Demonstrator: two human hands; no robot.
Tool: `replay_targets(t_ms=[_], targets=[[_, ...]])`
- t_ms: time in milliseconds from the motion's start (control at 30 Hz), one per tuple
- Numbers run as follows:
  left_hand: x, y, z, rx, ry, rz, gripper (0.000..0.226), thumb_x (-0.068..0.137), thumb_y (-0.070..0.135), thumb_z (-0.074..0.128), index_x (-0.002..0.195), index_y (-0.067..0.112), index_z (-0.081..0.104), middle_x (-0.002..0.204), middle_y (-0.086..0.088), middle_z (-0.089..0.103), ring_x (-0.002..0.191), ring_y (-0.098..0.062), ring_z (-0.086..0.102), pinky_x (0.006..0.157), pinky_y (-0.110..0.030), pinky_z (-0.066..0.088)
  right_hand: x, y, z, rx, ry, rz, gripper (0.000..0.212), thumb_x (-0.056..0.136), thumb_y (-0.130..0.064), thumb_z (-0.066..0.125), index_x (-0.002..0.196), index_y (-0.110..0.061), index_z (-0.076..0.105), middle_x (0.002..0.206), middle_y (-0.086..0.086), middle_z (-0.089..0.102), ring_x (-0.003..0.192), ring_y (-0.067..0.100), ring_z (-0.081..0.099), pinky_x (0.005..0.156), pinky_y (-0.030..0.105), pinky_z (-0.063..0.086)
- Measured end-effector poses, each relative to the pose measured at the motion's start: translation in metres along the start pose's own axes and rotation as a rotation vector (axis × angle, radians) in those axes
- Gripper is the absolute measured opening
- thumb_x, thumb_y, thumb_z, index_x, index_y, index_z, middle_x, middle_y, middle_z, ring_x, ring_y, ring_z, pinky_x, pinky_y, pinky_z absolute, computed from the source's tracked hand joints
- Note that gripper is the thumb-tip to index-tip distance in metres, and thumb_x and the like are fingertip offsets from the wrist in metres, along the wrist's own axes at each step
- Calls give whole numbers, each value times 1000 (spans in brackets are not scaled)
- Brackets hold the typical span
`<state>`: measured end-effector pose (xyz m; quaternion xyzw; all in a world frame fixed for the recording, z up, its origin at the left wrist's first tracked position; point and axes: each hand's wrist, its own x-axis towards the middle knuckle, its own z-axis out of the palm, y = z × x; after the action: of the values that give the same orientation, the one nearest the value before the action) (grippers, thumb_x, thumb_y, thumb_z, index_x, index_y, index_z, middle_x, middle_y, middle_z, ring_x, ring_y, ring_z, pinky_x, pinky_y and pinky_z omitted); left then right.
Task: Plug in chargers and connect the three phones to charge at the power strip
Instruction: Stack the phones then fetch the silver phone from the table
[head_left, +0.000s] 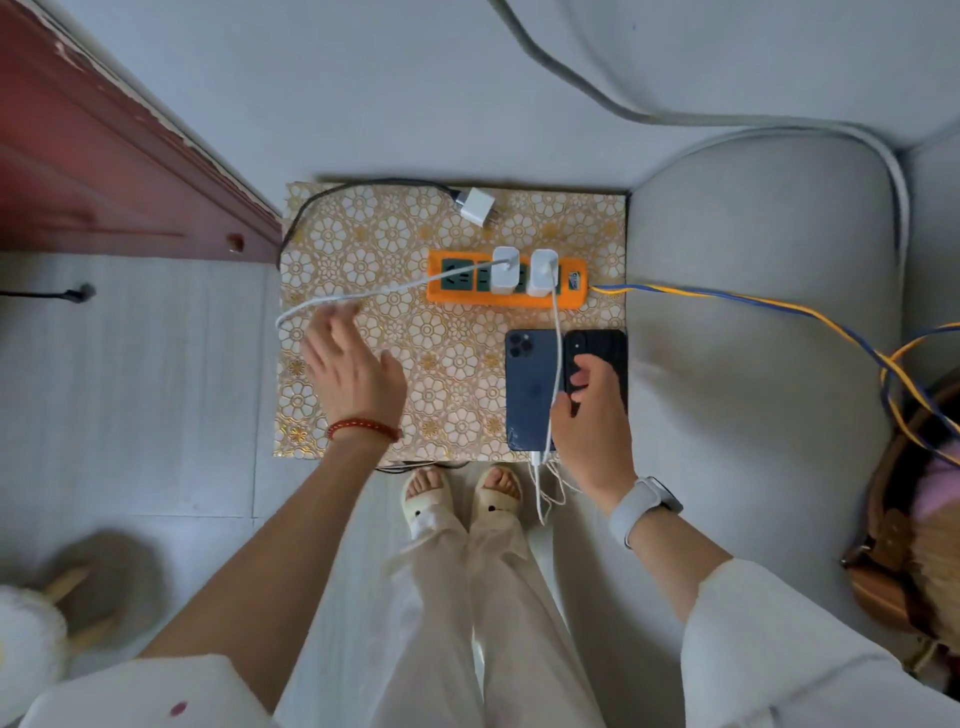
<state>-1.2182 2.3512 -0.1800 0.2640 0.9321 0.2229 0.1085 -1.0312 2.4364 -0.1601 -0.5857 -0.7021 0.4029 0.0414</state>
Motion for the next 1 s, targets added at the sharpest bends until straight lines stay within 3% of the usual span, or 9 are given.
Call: replay_targets(t_ms=[100,200,300,367,467,767,833,900,1000], targets=[[28,-35,-14,204,-249,7,83,74,12,57,141,29,10,154,-13,6,139,-38,4,108,-57,19,-4,-24,7,-5,48,-126,37,88,-7,50,124,-8,42,119,10,47,108,23,50,85,26,41],[44,-67,-18,366,-438,64,49,86,21,51,132,26,33,155,-6,9,141,-34,-11,114,-57,2,-8,-40,15,-109,90,-217,38,86,-7,52,124,-5,43,124,14,47,116,27,47,96,34,40],[47,-81,-33,322,-343,71,22,93,18,40,109,14,55,127,-15,51,134,-34,26,115,-54,5,-14,-50,21,-202,129,-233,37,85,-7,53,121,-7,46,124,14,49,117,29,45,93,41,40],[40,-82,-51,291,-272,127,23,93,19,38,99,8,57,99,-19,62,100,-38,54,106,-54,29,-19,-55,22,-208,103,-241,35,85,-5,51,120,-6,47,123,14,50,117,30,45,93,43,39],[13,-76,-86,182,-255,130,26,93,26,40,91,6,57,87,-17,62,74,-37,58,65,-40,45,-33,-65,23,-159,42,-273,33,86,-2,48,120,-2,47,120,18,50,117,30,46,97,40,40],[-85,-35,-81,-596,-794,-324,18,89,22,51,90,6,61,62,-1,61,45,-10,61,50,-26,53,-72,-65,24,-34,-120,-255,28,91,-2,43,119,-3,49,116,15,57,109,25,55,86,21,41],[-99,-27,-61,-691,-826,-472,23,90,21,51,103,4,59,77,-6,65,58,-12,65,59,-29,57,-77,-56,20,-53,-138,-247,28,91,-2,43,117,-3,51,116,15,58,109,25,55,85,19,39],[-110,-23,-39,-462,-858,-325,37,91,22,46,125,9,49,114,-11,63,98,-22,63,88,-36,51,-81,-45,14,-91,-161,-232,29,91,-4,42,119,-3,51,118,14,57,110,26,54,86,21,37],[-122,-20,-20,-84,-963,-118,62,90,30,44,142,15,14,150,-12,25,137,-29,26,112,-49,25,-85,-31,2,-170,-237,-221,34,92,-7,41,125,-5,49,126,14,55,118,27,50,92,24,35]])
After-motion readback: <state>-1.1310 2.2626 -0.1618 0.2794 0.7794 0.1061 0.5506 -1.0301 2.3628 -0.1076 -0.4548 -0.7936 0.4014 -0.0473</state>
